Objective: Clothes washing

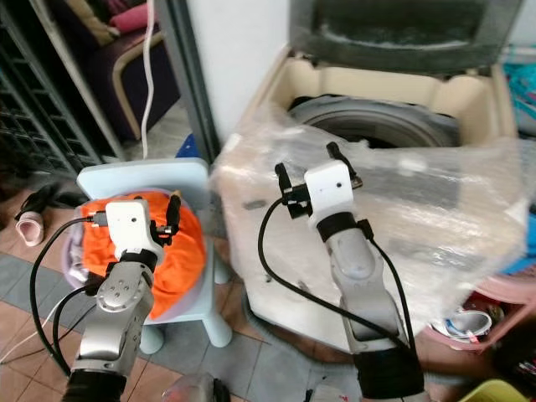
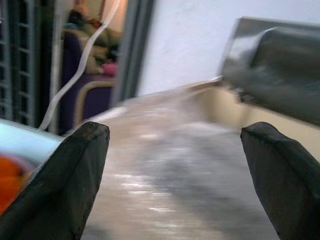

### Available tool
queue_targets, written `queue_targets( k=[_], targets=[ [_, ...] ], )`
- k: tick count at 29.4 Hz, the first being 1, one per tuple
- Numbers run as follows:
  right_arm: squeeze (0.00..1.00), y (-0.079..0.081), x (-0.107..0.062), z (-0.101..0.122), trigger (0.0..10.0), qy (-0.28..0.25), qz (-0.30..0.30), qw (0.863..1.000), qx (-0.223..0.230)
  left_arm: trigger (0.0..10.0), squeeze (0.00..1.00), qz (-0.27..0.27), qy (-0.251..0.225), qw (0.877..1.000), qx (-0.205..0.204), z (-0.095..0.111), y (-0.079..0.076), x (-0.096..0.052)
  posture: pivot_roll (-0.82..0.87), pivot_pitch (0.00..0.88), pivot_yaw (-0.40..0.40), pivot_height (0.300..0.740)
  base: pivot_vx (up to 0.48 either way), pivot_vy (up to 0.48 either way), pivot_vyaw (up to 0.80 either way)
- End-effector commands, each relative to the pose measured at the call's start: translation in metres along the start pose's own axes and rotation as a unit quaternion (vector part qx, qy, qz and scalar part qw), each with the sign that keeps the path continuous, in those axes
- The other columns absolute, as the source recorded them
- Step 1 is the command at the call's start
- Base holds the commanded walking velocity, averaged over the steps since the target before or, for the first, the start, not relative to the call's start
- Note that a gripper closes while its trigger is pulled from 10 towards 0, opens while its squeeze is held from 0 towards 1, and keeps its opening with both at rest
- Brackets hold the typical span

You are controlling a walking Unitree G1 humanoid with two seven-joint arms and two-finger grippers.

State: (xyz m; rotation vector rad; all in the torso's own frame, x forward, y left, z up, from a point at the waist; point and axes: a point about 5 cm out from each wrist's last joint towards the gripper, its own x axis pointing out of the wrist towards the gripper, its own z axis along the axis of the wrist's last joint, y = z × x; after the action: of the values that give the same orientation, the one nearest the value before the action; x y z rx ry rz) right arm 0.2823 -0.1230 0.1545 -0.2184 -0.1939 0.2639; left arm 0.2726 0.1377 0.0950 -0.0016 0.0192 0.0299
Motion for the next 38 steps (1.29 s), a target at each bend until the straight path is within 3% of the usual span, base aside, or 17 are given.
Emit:
queue_targets(
  k=[1,2,3,4,5,11,15,17,22,25,38],
  targets=[
    [1.0,-0.003,-0.004,-0.002,10.0,0.007,-0.004,1.0,0.007,10.0,0.0,0.003,-0.003,1.0,0.0,0.003,0.002,-0.001,-0.04,0.0,0.079,0.74,0.0,0.48,0.0],
    [0.88,-0.004,-0.006,-0.005,10.0,0.014,-0.009,1.0,0.008,10.0,0.0,0.003,-0.001,1.0,0.001,0.003,0.003,-0.002,-0.04,0.0,0.079,0.74,0.0,0.48,0.0],
    [0.16,-0.007,-0.008,-0.01,10.0,0.023,-0.018,1.0,0.008,10.0,0.0,0.004,0.0,1.0,0.001,0.002,0.003,-0.003,-0.04,0.0,0.081,0.74,0.0,0.48,0.0],
    [0.16,-0.007,-0.008,-0.01,10.0,0.023,-0.018,1.0,0.008,10.0,0.0,0.004,0.0,1.0,0.001,0.002,0.003,-0.003,-0.04,0.0,0.081,0.74,0.0,0.48,0.0],
    [0.0,-0.007,-0.009,-0.012,10.0,0.028,-0.021,0.999,0.015,10.0,0.0,0.004,0.001,1.0,0.001,0.002,0.004,-0.004,-0.04,0.0,0.081,0.74,0.0,0.48,0.0],
    [0.0,-0.015,-0.007,-0.019,10.0,0.054,-0.052,0.997,0.032,10.0,0.0,0.006,0.003,1.0,0.003,0.002,0.005,-0.004,-0.04,0.0,0.08,0.74,0.0,0.48,0.0],
    [0.0,-0.016,-0.001,-0.018,10.0,0.058,-0.072,0.996,-0.014,10.0,0.0,0.005,0.002,1.0,0.009,0.003,0.007,-0.003,-0.04,0.0,0.087,0.74,0.0,0.48,0.0],
    [0.0,-0.015,-0.001,-0.02,10.0,0.06,-0.066,0.996,0.007,10.0,0.0,0.006,0.0,1.0,0.01,0.004,0.007,-0.004,-0.03,0.0,0.089,0.74,0.0,0.48,0.0],
    [0.0,-0.015,-0.01,-0.029,10.0,0.086,-0.073,0.994,0.008,10.0,0.0,0.008,-0.007,1.0,0.013,0.004,0.007,-0.011,-0.03,0.0,0.08,0.74,0.0,0.0,0.0],
    [0.0,-0.012,-0.01,-0.028,10.0,0.084,-0.047,0.995,0.013,10.0,0.0,0.004,-0.007,1.0,0.013,0.003,0.006,-0.012,-0.02,0.0,0.074,0.74,0.0,0.0,0.0],
    [0.0,-0.013,-0.006,-0.03,10.0,0.085,-0.028,0.996,0.018,10.0,0.0,0.004,-0.011,1.0,0.002,0.004,0.004,-0.012,-0.03,0.0,0.052,0.74,0.08,0.0,0.78]
  ],
)
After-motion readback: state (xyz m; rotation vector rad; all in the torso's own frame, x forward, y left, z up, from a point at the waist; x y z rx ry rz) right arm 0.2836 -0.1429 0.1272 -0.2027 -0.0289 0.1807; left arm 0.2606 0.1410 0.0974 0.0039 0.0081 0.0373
